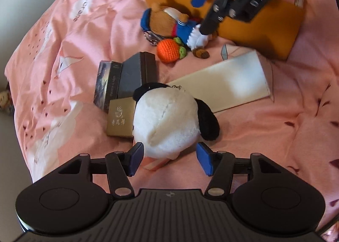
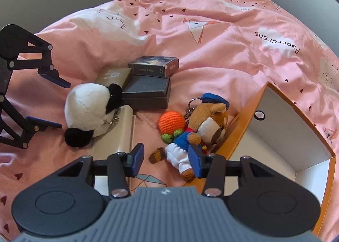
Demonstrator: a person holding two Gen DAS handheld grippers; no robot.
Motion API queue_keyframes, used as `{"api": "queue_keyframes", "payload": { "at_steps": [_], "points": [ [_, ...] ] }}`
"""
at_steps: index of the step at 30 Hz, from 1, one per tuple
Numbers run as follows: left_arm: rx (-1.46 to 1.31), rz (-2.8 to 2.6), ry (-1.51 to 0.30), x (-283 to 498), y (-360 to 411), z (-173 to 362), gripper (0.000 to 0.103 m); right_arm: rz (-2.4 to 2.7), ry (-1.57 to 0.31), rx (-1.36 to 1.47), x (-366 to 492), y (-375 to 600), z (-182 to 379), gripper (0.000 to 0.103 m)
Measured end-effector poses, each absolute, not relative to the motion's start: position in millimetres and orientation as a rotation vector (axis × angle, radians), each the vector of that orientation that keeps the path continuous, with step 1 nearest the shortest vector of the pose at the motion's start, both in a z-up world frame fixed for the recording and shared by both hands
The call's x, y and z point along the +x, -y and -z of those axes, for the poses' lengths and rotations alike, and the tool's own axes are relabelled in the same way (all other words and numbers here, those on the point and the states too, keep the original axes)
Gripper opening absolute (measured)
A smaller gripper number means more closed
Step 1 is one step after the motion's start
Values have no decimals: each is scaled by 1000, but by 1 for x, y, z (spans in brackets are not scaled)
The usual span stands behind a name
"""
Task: Organize objects
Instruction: 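Grasp the fox plush with the right gripper while the left gripper grasps the white panda plush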
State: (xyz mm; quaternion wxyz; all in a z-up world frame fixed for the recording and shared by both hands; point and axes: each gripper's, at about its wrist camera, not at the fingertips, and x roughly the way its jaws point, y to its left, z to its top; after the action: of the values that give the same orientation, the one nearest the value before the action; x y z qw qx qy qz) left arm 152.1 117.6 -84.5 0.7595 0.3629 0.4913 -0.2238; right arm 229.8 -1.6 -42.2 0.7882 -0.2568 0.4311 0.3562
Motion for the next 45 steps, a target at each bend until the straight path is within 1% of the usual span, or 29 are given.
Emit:
{"api": "queue_keyframes", "payload": {
  "at_steps": [1, 2, 4, 5, 6, 9, 11, 13, 17, 20, 24, 25, 28, 33, 35, 38, 42, 45],
  "points": [
    [809, 498, -1064, 153, -115, 88, 67, -768, -929, -561, 232, 1, 44, 49],
    [832, 496, -1052, 154, -113, 92, 70, -768, -929, -570, 233, 0, 45, 49],
    [886, 482, -1024, 155, -109, 99, 70, -771, -931, -587, 235, -3, 48, 49],
    [913, 487, -1015, 156, -106, 101, 73, -771, -933, -592, 236, -4, 50, 49],
    [928, 489, -1008, 156, -105, 103, 78, -772, -937, -596, 237, -4, 51, 50],
    [977, 485, -984, 160, -100, 112, 82, -776, -944, -606, 238, -7, 55, 50],
    [992, 473, -971, 163, -96, 117, 84, -774, -941, -615, 239, -9, 56, 51],
    [992, 461, -959, 165, -94, 121, 84, -775, -935, -617, 240, -10, 58, 55],
    [931, 433, -959, 170, -95, 121, 80, -786, -923, -645, 239, -13, 61, 55],
    [749, 410, -1018, 179, -106, 104, 77, -791, -919, -673, 241, -13, 61, 55],
    [380, 356, -1128, 201, -136, 73, 75, -806, -935, -695, 247, -12, 59, 52],
    [286, 344, -1146, 206, -144, 65, 75, -808, -943, -704, 249, -13, 59, 49],
    [65, 324, -1191, 219, -160, 53, 75, -797, -959, -744, 253, -20, 62, 48],
    [-124, 284, -1239, 236, -169, 56, 75, -752, -973, -840, 259, -33, 72, 48],
    [-162, 257, -1263, 244, -175, 66, 75, -740, -989, -851, 262, -39, 77, 50],
    [-186, 263, -1273, 248, -181, 75, 79, -697, -986, -889, 265, -47, 83, 54],
    [-77, 244, -1266, 238, -175, 71, 84, -663, -962, -967, 264, -56, 95, 65],
    [16, 169, -1296, 229, -170, 71, 84, -647, -943, -1005, 263, -59, 101, 71]
  ]
}}
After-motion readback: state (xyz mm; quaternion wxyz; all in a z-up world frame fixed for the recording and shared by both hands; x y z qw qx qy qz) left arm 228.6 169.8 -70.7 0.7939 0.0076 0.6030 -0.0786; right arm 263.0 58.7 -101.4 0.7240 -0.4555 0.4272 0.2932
